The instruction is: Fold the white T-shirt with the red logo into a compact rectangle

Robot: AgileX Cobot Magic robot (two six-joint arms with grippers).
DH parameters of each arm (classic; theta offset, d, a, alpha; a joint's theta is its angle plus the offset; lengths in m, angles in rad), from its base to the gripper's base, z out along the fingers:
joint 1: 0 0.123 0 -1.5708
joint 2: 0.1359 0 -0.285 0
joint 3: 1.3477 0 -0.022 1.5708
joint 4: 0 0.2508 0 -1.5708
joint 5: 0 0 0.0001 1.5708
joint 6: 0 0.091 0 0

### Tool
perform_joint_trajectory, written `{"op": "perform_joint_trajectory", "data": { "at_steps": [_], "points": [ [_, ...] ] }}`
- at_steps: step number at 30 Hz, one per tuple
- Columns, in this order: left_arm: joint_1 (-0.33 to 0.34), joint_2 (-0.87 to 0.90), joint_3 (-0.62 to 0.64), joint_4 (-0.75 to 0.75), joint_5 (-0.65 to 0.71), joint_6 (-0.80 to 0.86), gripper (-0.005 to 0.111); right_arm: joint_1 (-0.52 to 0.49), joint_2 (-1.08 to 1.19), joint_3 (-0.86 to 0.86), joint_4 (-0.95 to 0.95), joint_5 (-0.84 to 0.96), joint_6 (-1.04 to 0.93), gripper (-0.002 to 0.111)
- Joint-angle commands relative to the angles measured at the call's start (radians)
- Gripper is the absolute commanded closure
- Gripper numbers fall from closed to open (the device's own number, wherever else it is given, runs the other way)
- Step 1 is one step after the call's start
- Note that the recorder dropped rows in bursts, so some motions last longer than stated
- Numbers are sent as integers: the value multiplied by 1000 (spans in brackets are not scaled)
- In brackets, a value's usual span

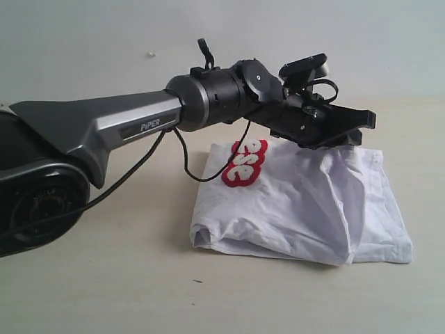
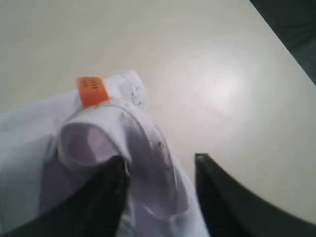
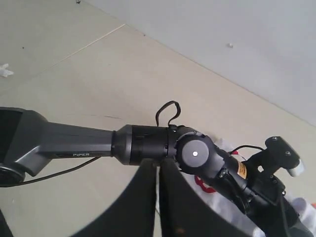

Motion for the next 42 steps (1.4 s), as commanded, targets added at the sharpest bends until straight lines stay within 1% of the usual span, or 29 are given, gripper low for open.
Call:
{"op": "perform_joint_trajectory", "data": {
  "at_steps": [1, 4, 8, 11, 13, 17, 19, 20, 21, 23, 24, 26, 29, 33, 37, 39, 42],
  "points": [
    [-9, -23, -40, 42, 53, 22, 33, 0, 0, -6, 0, -2, -9, 104],
    [-7, -58, -56, 113, 128, 22, 36, 0, 0, -6, -13, 6, -9, 104],
    [2, -132, -71, 231, 225, 22, 37, 0, 0, -6, -48, 6, -7, 104],
    [14, -181, -70, 328, 298, -11, 39, 0, 0, 20, -82, -40, -7, 104],
    [27, -208, -70, 429, 350, -66, 47, 0, 0, 61, -122, -106, 11, 104],
    [69, -234, -70, 553, 482, -139, 65, 0, 0, 152, -218, -239, 73, 104],
    [98, -236, -70, 556, 536, -141, 77, 0, 1, 179, -268, -274, 115, 104],
    [115, -236, -70, 554, 573, -143, 86, 0, 8, 200, -305, -294, 141, 103],
    [132, -236, -70, 554, 594, -143, 92, 0, 13, 213, -326, -307, 157, 102],
    [162, -238, -63, 554, 632, -151, 106, -3, 45, 250, -381, -336, 198, 95],
    [173, -240, -56, 554, 643, -151, 106, -6, 72, 268, -400, -347, 220, 91],
    [201, -249, -25, 556, 647, -153, 106, -22, 140, 291, -411, -352, 239, 82],
    [241, -281, 53, 556, 603, -158, 106, -53, 250, 298, -402, -352, 249, 71],
    [302, -343, 202, 561, 489, -131, 107, -124, 389, 298, -355, -360, 244, 68],
    [385, -406, 340, 554, 397, -118, 107, -205, 525, 298, -218, -360, 151, 68],
    [429, -434, 399, 526, 373, -83, 107, -235, 581, 298, -196, -360, 143, 68],
    [485, -465, 472, 447, 347, -2, 107, -259, 659, 298, -166, -342, 122, 63]
  ]
}}
